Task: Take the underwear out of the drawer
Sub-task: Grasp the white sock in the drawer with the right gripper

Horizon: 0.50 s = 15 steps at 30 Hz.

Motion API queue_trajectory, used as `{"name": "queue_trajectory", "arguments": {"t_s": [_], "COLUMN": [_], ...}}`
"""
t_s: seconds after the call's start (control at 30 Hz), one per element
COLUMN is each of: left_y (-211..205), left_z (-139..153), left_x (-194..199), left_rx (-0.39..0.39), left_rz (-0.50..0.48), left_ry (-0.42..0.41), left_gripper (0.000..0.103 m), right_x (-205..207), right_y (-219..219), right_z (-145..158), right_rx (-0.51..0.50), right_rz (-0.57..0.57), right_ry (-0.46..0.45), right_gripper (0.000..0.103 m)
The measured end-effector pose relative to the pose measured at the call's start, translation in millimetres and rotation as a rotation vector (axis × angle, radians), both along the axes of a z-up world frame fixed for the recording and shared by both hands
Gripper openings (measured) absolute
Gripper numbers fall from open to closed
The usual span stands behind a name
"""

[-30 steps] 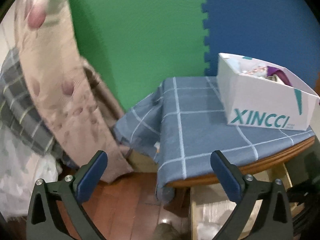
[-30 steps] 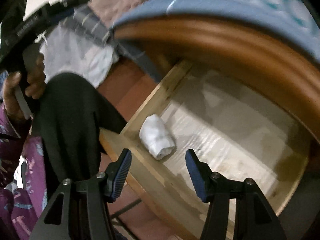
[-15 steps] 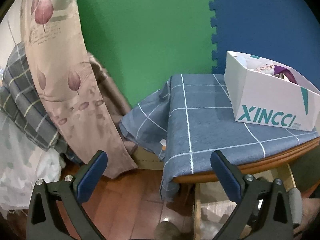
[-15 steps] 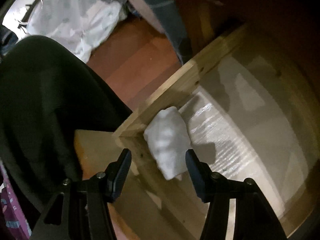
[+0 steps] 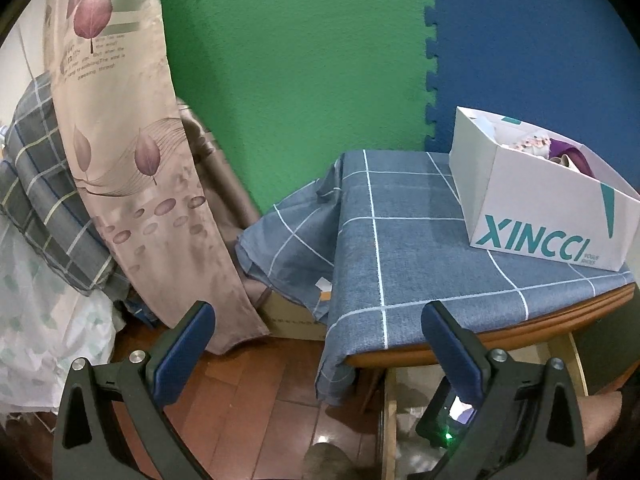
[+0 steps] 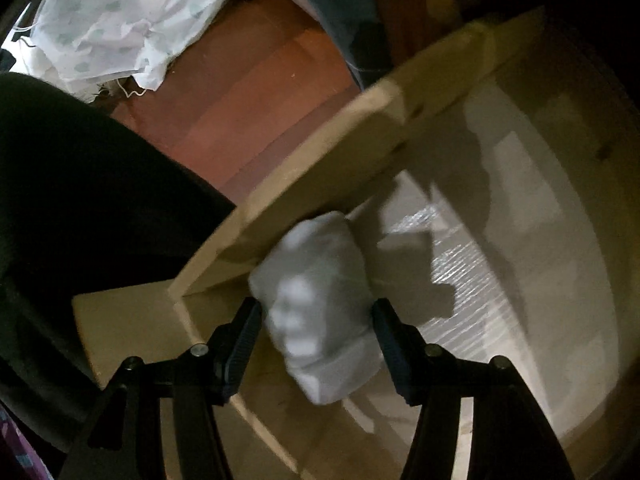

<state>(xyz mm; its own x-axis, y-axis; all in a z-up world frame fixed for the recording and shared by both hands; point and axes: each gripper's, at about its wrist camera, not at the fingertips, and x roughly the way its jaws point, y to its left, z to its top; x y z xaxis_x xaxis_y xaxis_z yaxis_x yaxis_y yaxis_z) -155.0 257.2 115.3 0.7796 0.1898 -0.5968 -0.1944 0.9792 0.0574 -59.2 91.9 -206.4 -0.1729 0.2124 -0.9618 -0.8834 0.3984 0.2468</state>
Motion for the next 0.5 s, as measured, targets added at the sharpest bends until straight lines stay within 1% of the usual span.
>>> {"name": "queue_trajectory", "arguments": {"t_s": [0.1, 0.17, 0.33, 0.4, 0.5], "left_y": [0, -1, -2, -2, -2], "left_z": [0, 0, -2, -2, -2], "left_x": [-1, -1, -1, 0, 0], "left_rx": [0.002, 0.012, 0.025, 0.023, 0.021], "left_rz": [0.001, 0.0, 0.0, 0.001, 0.003], "left_ry": [0.002, 0.004, 0.005, 0.007, 0.01], "left_gripper": [0.102, 0.102, 0.102, 0.102, 0.102], "right_x": [-3, -10, -8, -5, -6], "right_y": [5, 10, 11, 9, 12], "right_z": [-4, -10, -15, -19, -20], "right_rx": [-0.016, -0.039, -0.046, -0.069, -0.078], "right_rz": [0.027, 0.049, 0.04, 0.03, 0.039], "right_ry": [-0.01, -0.047, -0.036, -0.012, -0.013], "right_gripper": [0.059, 0.06, 0.06, 0.06, 0.057]}}
